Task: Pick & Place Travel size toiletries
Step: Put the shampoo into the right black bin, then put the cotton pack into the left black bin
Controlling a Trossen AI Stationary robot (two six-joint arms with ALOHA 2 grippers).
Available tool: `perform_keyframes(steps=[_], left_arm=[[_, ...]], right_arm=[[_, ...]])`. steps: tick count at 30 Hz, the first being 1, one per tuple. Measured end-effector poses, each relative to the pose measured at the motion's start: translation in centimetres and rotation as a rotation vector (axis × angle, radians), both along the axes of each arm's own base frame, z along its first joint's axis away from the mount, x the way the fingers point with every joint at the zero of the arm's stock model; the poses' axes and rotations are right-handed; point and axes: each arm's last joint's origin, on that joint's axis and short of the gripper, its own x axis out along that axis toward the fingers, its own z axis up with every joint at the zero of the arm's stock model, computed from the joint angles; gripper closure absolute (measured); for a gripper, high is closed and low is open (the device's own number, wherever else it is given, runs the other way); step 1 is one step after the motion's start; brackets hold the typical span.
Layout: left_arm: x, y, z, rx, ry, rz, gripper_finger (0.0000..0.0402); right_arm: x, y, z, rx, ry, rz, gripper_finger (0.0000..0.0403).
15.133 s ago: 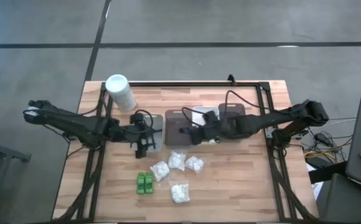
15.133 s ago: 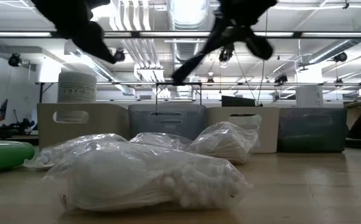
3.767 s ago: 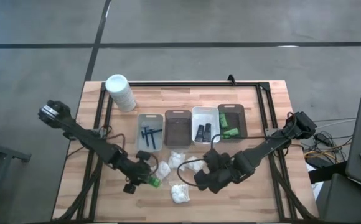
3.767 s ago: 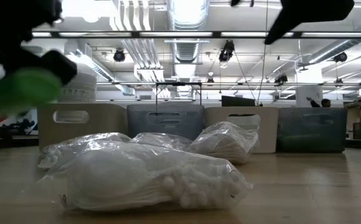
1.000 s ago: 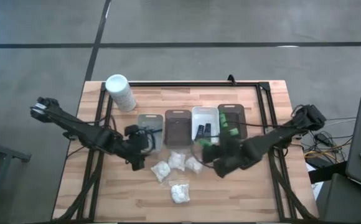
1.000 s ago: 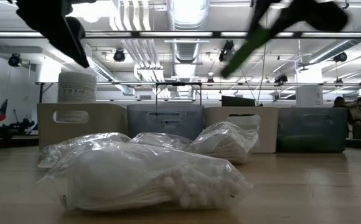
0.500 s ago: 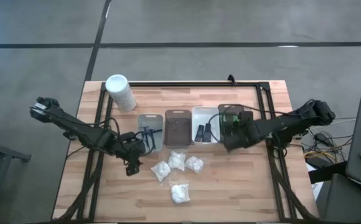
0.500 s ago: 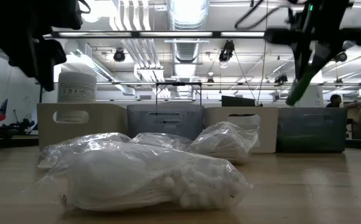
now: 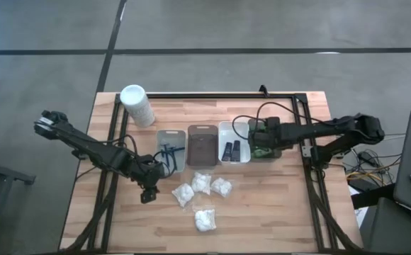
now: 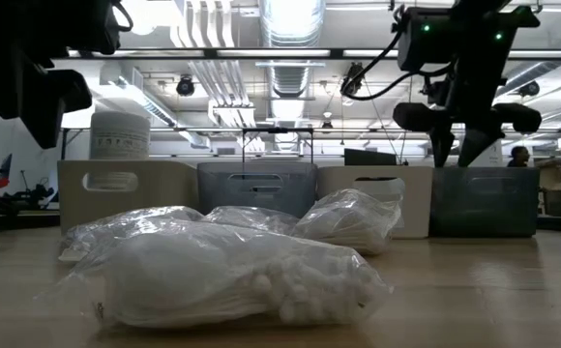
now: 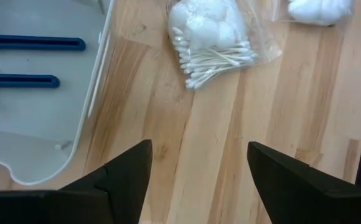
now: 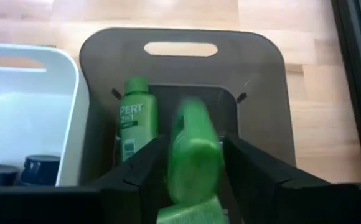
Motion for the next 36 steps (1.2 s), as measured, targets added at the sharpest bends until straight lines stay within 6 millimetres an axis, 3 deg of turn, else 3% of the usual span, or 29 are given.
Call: perform_keyframes(steps=[9,17,23,29,36], left_arm=[[0.3,-0.1,-0.2,-0.021,-0.039,0.005,0.0136],[1.7,-1.1,0.3,-0.095,-0.219,-0.052,0.0138],[3.4,-2.4,-1.2,-0.077,-0.273,-0.114,0.0138],[5.2,-5.2,-3.8,0.237,-0.286,-0.404,0.0138],[6.5,-8.9,-6.3,0.701,-0.287,-0.674,0.0138]], right_arm=[[0.2,1.1,-0.2,0.082,0.026,0.069,0.0148],[1.2,4.6,3.5,0.084,-0.063,0.227,0.0084],[1.9,8.2,5.9,0.102,-0.167,0.332,0.0064],[1.2,12.0,7.0,0.134,-0.232,0.405,0.0055],[-0.4,15.2,6.3,0.156,-0.243,0.375,0.006]])
